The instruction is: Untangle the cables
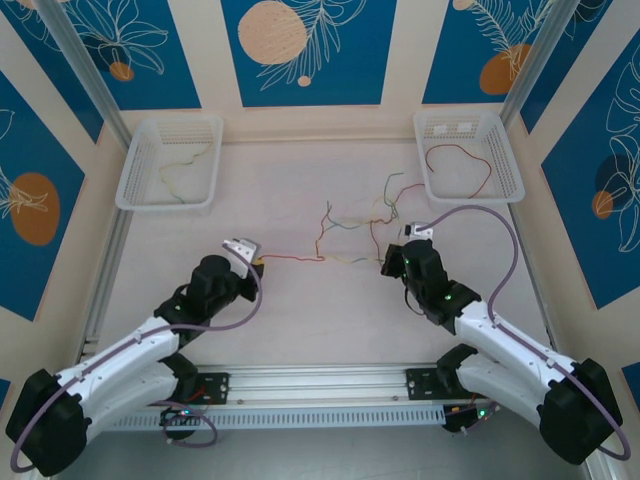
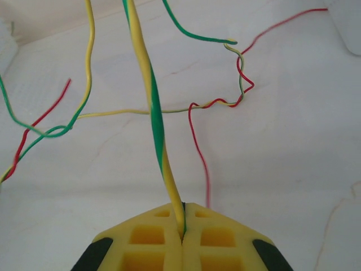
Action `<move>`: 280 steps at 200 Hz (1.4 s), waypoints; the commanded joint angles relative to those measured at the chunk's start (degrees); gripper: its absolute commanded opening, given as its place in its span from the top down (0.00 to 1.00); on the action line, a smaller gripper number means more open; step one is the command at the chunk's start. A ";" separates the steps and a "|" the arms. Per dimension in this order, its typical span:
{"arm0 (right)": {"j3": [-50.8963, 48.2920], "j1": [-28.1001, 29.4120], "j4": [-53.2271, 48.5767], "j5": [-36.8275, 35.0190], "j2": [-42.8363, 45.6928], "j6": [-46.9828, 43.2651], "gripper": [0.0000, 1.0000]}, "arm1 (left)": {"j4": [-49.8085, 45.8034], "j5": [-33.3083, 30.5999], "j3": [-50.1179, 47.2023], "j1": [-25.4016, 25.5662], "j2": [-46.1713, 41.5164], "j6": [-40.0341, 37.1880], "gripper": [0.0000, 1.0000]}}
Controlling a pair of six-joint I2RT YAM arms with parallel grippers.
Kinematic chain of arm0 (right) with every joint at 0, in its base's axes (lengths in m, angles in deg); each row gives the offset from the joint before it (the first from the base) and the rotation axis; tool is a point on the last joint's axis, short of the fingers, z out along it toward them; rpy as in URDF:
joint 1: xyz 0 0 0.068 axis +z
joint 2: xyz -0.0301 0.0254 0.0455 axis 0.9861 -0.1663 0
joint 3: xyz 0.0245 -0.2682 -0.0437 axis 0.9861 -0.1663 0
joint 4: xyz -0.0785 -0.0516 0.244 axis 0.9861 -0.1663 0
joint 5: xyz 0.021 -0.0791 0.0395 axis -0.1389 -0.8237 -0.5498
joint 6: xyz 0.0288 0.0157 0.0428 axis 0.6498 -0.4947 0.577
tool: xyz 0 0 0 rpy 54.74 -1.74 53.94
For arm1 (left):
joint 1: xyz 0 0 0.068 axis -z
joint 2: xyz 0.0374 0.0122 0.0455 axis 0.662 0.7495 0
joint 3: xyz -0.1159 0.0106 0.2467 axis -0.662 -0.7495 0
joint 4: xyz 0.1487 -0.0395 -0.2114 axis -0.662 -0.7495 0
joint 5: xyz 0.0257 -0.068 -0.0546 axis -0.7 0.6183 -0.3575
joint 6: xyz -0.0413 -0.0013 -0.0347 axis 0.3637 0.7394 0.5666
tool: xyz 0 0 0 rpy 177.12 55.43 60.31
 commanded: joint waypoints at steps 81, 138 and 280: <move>2.28 -12.77 -12.65 -7.38 3.76 0.43 1.00 | -1.64 -10.33 -3.21 -9.32 -6.49 7.09 1.00; 2.02 -17.19 -14.26 -6.11 6.30 -0.20 1.00 | -1.91 -9.33 -3.21 -11.05 -5.51 7.55 1.00; 2.89 -24.81 -17.44 -3.28 8.22 2.56 1.00 | -1.21 -0.35 1.32 -12.02 -1.85 6.85 1.00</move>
